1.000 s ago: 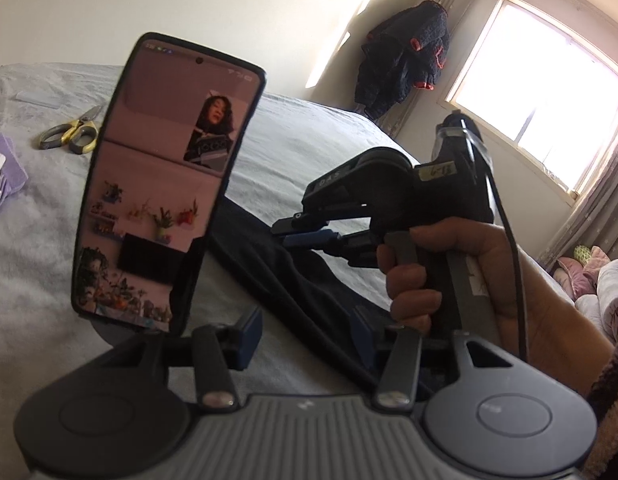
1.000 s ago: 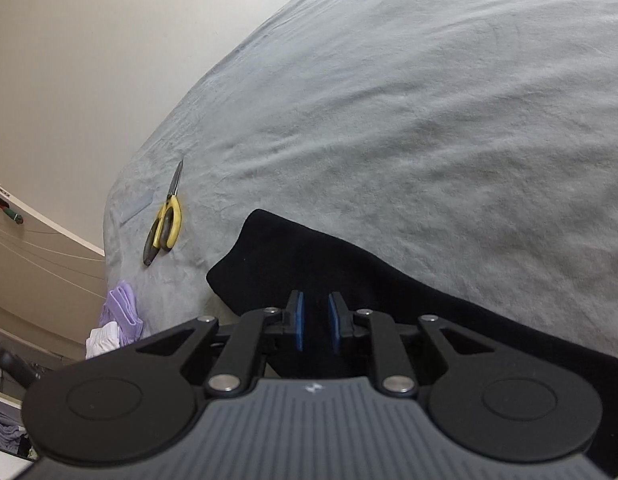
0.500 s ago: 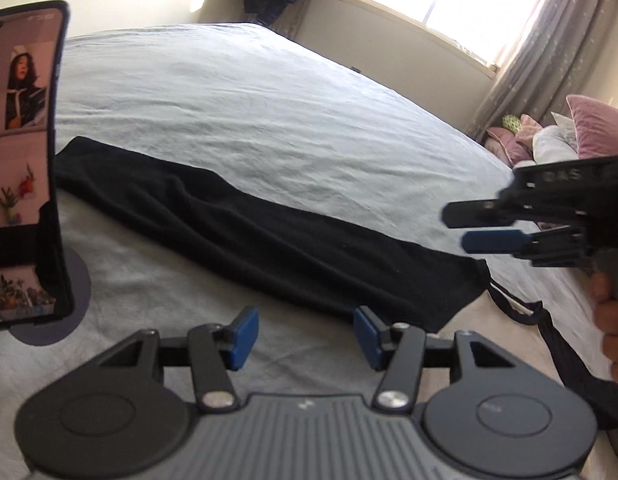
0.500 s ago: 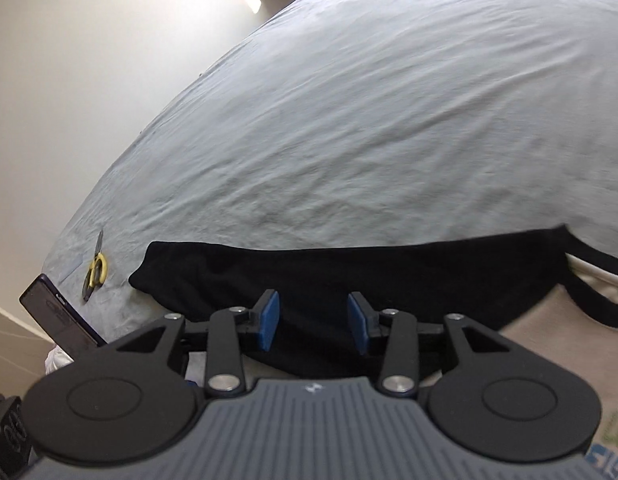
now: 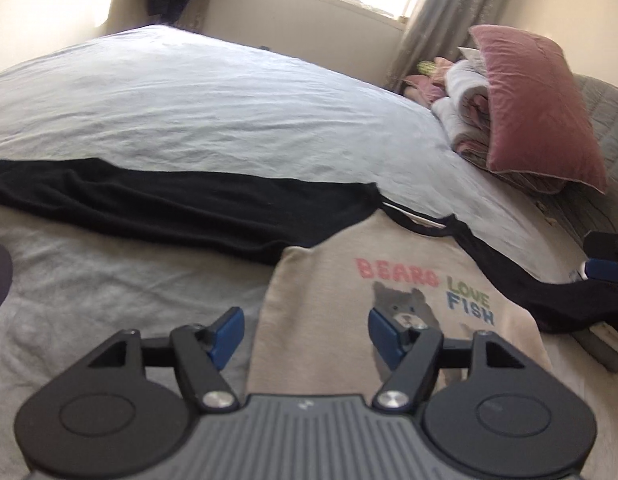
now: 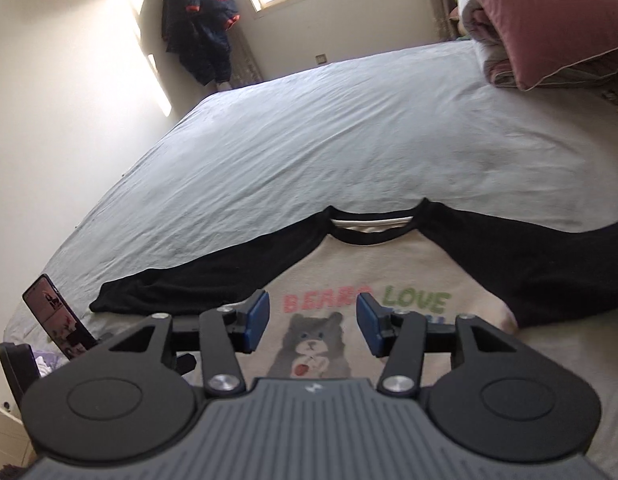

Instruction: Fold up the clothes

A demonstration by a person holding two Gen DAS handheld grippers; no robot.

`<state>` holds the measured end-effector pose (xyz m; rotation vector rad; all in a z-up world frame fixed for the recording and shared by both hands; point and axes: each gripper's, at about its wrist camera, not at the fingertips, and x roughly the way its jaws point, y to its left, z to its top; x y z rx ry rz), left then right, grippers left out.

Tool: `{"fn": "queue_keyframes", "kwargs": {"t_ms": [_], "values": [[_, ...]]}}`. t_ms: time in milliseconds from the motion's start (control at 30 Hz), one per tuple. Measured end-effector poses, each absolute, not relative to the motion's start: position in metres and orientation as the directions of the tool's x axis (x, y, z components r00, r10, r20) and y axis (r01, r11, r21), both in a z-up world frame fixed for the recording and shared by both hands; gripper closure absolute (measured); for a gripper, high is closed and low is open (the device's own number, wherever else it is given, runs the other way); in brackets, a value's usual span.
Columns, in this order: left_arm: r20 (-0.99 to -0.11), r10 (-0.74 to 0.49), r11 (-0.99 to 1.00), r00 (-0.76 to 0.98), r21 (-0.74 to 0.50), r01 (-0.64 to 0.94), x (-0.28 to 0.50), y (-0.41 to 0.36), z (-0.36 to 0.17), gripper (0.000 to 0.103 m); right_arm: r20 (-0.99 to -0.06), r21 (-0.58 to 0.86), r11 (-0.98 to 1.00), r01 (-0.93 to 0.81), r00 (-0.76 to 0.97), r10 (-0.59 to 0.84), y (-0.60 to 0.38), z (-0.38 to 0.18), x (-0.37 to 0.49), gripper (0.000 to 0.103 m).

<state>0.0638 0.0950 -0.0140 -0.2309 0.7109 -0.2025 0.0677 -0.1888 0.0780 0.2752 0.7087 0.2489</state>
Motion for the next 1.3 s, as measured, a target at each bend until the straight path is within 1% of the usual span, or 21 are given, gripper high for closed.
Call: {"fn": "queue_keyframes", "kwargs": {"t_ms": [67, 167, 267, 400, 533, 633, 700, 800, 900, 1033, 1300], "values": [[-0.596, -0.292, 0.953, 0.748, -0.244, 0.178, 0.055, 0.081, -0.013, 0.033, -0.580, 0.310, 0.946, -0.091, 0.771, 0.264, -0.202, 0.072, 0.043, 0.042], [-0.590, -0.314, 0.949, 0.743, -0.202, 0.241, 0.045, 0.066, -0.015, 0.033, -0.570, 0.300, 0.953, -0.041, 0.793, 0.214, -0.222, 0.053, 0.016, 0.042], [-0.619, -0.311, 0.950, 0.721, -0.182, 0.253, 0.042, 0.058, -0.022, 0.033, -0.586, 0.313, 0.950, 0.013, 0.789, 0.183, -0.243, 0.027, -0.003, 0.040], [-0.652, -0.296, 0.954, 0.698, -0.165, 0.250, 0.040, 0.050, -0.033, 0.033, -0.670, 0.293, 0.946, 0.139, 0.735, 0.100, -0.270, 0.005, -0.005, 0.040], [-0.663, -0.287, 0.956, 0.692, -0.153, 0.250, 0.039, 0.042, -0.036, 0.033, -0.662, 0.330, 0.925, 0.190, 0.744, 0.083, -0.294, 0.002, -0.012, 0.040], [-0.664, -0.283, 0.957, 0.693, -0.145, 0.252, 0.039, 0.035, -0.034, 0.028, -0.661, 0.334, 0.921, 0.202, 0.747, 0.075, -0.301, 0.002, -0.013, 0.037], [-0.664, -0.280, 0.957, 0.693, -0.140, 0.253, 0.038, 0.031, -0.033, 0.022, -0.659, 0.356, 0.914, 0.196, 0.746, 0.097, -0.304, 0.002, -0.013, 0.035], [-0.661, -0.288, 0.954, 0.693, -0.140, 0.263, 0.038, 0.025, -0.030, 0.020, -0.653, 0.405, 0.896, 0.184, 0.744, 0.142, -0.306, 0.002, -0.012, 0.034], [-0.657, -0.293, 0.952, 0.694, -0.135, 0.274, 0.039, 0.019, -0.027, 0.018, -0.652, 0.389, 0.904, 0.175, 0.746, 0.136, -0.303, 0.005, -0.007, 0.034], [-0.655, -0.285, 0.953, 0.700, -0.119, 0.277, 0.040, 0.014, -0.025, 0.017, -0.645, 0.340, 0.927, 0.157, 0.756, 0.109, -0.295, 0.009, -0.001, 0.030], [-0.651, -0.285, 0.955, 0.703, -0.128, 0.269, 0.044, 0.016, -0.022, 0.017, -0.642, 0.304, 0.944, 0.130, 0.760, 0.102, -0.287, 0.009, 0.012, 0.029]]}}
